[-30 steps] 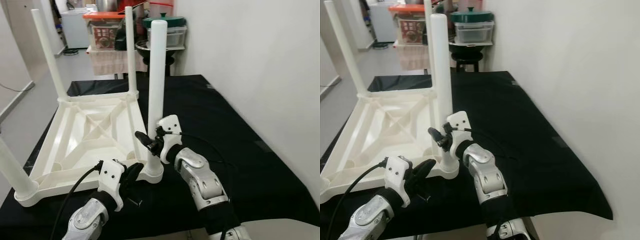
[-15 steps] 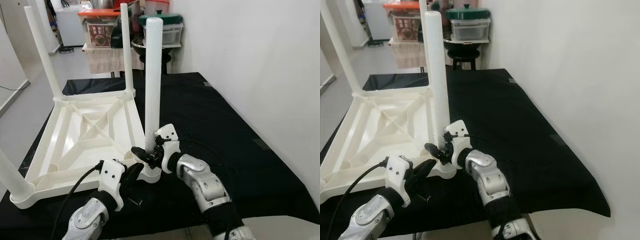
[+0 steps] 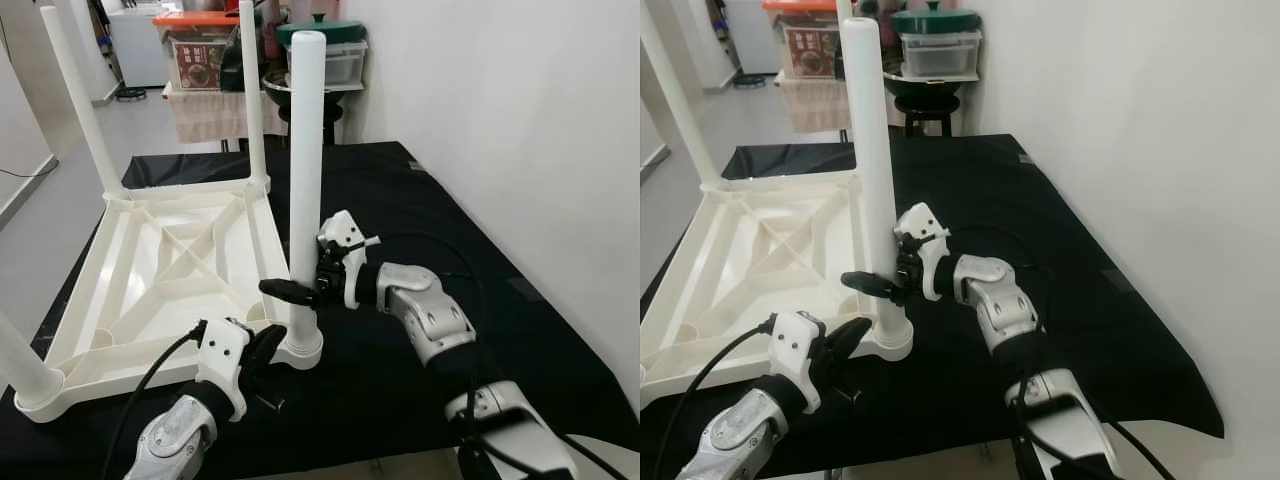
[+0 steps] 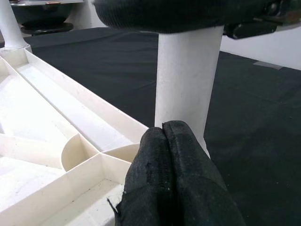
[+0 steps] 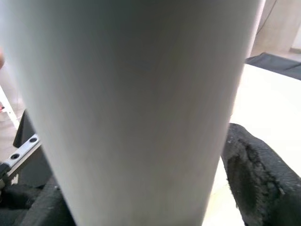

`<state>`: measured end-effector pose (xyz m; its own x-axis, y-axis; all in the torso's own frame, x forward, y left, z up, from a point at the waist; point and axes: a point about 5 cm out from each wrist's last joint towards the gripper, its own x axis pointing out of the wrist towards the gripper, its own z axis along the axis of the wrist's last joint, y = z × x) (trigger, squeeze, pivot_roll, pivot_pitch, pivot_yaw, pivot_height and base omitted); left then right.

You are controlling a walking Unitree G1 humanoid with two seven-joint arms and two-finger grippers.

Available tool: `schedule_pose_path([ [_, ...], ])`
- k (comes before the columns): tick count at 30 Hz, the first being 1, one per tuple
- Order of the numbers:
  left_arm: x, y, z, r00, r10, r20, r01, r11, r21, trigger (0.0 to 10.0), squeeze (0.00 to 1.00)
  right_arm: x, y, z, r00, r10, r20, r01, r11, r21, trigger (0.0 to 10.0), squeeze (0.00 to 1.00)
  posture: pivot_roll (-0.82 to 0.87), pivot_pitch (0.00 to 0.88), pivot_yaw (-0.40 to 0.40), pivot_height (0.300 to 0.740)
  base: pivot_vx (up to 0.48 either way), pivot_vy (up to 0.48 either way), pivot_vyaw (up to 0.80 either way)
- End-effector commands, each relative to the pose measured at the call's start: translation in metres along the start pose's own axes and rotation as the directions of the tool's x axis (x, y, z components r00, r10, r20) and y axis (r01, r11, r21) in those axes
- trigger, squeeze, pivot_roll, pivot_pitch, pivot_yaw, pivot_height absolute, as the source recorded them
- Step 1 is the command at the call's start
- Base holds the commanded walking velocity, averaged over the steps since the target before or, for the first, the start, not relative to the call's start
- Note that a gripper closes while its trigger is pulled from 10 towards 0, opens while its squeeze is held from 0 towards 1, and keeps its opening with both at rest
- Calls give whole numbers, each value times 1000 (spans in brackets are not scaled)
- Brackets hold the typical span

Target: Building children table

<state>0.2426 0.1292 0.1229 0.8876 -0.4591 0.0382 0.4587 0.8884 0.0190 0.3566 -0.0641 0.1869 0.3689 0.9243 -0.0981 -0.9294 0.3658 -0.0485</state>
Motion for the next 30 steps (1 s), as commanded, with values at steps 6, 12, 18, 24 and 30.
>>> schedule_pose_path([
  [6,-3,-1,0,1000,9,-4,-9,1000,14,10000,0,-1,-5,-6,1000,13,-19,-12,1000,22,0,0,49,0,-60,740,0,0,0],
  [12,-3,-1,0,1000,9,-5,-9,1000,12,10000,0,-11,-8,-12,1000,-20,1,20,999,26,0,0,43,0,-53,740,0,0,0],
  [18,-4,1,1,1000,9,-5,-9,1000,9,10000,0,-28,-4,-24,983,-185,-20,186,982,29,0,0,31,0,-45,740,0,0,0],
  [24,-5,4,1,1000,10,-8,-10,1000,10,10000,0,-31,-11,-35,671,-739,-52,736,657,166,0,0,23,0,-36,740,0,0,0],
  [30,-4,6,0,1000,-16,-21,16,1000,15,10000,0,-4,26,-44,762,-636,-120,646,735,208,0,0,39,0,-28,740,0,0,0],
])
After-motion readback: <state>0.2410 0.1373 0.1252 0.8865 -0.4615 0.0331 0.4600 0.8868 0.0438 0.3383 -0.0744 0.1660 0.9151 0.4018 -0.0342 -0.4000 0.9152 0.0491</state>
